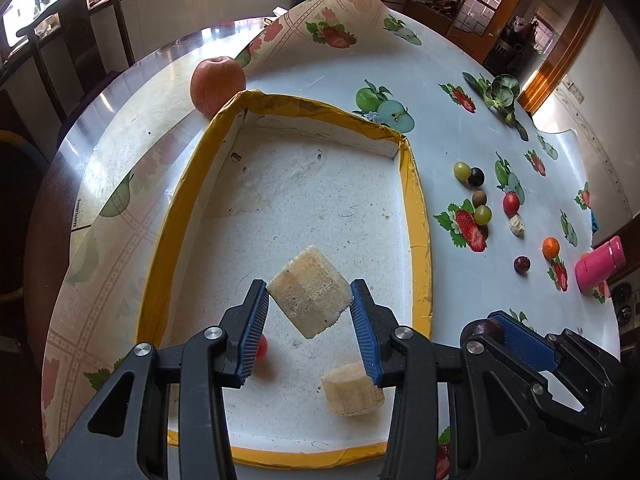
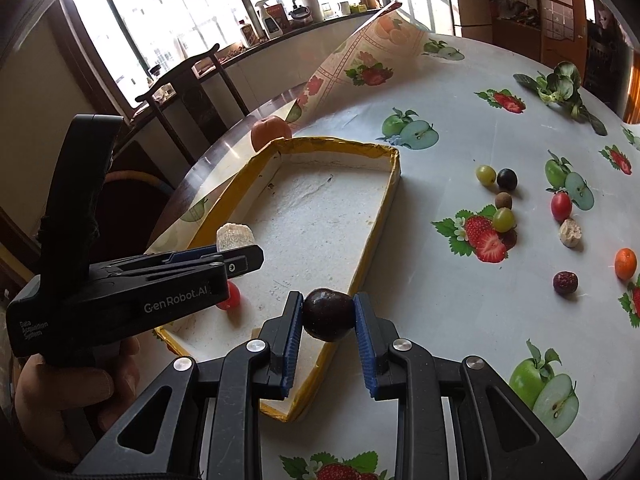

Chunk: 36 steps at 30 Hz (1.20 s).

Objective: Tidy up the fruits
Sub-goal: 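Carry the white cube in the left gripper while the right gripper carries the plum to the tray, then open the left gripper over the tray while the right gripper releases the plum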

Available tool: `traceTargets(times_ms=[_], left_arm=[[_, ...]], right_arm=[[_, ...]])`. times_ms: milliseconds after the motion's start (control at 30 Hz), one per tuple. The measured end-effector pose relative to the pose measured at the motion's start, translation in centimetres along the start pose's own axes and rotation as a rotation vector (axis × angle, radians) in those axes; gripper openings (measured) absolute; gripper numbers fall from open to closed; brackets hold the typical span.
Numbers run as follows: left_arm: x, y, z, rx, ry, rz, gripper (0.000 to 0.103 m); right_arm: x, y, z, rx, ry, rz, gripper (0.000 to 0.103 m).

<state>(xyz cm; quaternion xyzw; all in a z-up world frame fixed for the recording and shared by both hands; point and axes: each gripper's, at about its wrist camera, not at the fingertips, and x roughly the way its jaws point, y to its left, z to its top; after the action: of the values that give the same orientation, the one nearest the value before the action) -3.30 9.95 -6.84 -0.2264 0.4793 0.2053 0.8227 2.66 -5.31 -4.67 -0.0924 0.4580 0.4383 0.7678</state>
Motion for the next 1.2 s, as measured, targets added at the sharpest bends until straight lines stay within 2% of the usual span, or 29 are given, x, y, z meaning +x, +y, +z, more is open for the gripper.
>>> traceTargets(times_ms=[300, 700, 767, 900, 933, 967, 1033, 1200], left_arm=[[1.6, 2.0, 0.7, -0.026, 0.024, 0.023, 0.040], [4.9, 3.5, 0.9, -0.045, 0.103, 0.039, 0.040], [5.2, 3.5, 0.7, -0.046, 0.118, 0.049, 0.040], [4.9, 2.9, 0.7, -0.032, 0.116, 0.075, 0.041], [4.6, 2.8, 0.7, -0.031, 0.107, 0.077, 0.041], [4.2, 2.7, 0.8, -0.030, 0.096, 0.080, 0.042], [3.1, 2.5, 1.0, -0.026, 0.068, 0.097, 0.053], [-0.1, 1.9, 1.5, -0.010, -0.003, 0.113, 0.054]], right_arm=[[3.3, 2.0, 0.7, -0.045, 0.053, 0.028, 0.026], [9.5, 4.3, 0.5, -0.126, 0.170, 0.040, 0.026], [10.1, 4.5, 0.1, -0.135, 0.185, 0.035, 0.030], [10.5, 4.3, -0.3, -0.129, 0.196, 0.029, 0.031], [10.5, 4.2, -0.3, -0.125, 0.198, 0.026, 0.035], [10.3, 4.1, -0.3, -0.124, 0.197, 0.022, 0.039], [9.6, 3.8, -0.2, -0.120, 0.181, 0.027, 0.041], [7.2, 3.2, 0.0, -0.100, 0.142, 0.029, 0.042]])
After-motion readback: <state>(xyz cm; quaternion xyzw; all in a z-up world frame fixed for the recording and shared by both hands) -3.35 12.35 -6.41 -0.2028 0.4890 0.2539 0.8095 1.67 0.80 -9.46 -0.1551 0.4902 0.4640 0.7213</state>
